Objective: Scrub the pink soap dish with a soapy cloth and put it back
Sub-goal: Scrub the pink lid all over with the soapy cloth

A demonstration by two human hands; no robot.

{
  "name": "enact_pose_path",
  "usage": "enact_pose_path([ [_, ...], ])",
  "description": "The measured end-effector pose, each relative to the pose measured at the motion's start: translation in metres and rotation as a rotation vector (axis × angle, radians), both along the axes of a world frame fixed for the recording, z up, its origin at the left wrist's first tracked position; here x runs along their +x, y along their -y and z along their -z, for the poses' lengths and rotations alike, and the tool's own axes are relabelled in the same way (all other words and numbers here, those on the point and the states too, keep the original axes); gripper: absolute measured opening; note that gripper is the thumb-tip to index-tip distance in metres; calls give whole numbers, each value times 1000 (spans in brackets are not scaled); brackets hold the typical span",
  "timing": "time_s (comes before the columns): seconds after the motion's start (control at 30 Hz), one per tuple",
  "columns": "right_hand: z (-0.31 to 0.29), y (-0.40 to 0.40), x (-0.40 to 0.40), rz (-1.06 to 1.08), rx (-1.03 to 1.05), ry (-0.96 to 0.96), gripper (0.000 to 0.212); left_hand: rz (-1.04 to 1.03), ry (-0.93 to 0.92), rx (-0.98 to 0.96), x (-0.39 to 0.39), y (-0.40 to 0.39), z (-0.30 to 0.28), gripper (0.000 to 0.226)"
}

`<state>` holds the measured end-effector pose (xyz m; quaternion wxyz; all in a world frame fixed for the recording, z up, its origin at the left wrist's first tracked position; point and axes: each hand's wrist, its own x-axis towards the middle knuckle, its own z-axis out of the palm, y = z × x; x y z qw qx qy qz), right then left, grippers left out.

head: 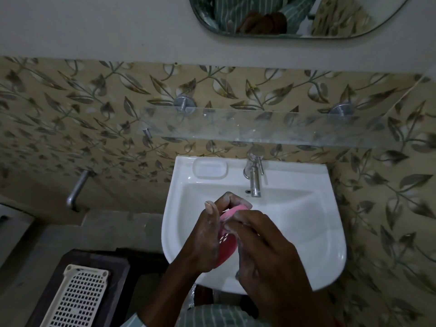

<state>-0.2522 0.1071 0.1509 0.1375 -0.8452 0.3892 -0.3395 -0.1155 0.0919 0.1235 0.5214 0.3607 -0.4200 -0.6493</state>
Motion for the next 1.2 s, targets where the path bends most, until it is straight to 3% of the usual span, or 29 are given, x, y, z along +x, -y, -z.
enact_pose_path([
  [0.1,0,10,-10,55,60,33,31,-24,-20,-19,2,-3,-1,89],
  [0.23,-3,17,-16,137,110,158,29,-69,94,18,2,-3,-3,81],
  [0.3,-6,6,-9,65,69,141,24,-41,70,41,0,-3,-6,87],
  [0.4,-6,-6,-6,-50,-12,83,33,-26,202,4,0,-3,1,101],
  [0.53,-2,12,-22,99,91,175,31,-77,198,-40,0,-3,2,99],
  [0.73,-6,-3,-11,-39,52,88,35,-69,237,-114,1,-3,4,99],
  [0.93,-3,14,-19,126,129,229,26,-71,301,-109,-1,-5,1,97],
  [1.07,5,-2,-14,-48,48,145,32,-64,313,-118,-2,-3,4,97],
  [1.13,3,-2,-18,-115,101,197,36,-69,285,-114,-4,-4,3,97],
  [1.2,1,5,-23,-29,116,284,28,-68,153,-120,-7,-7,-1,95],
])
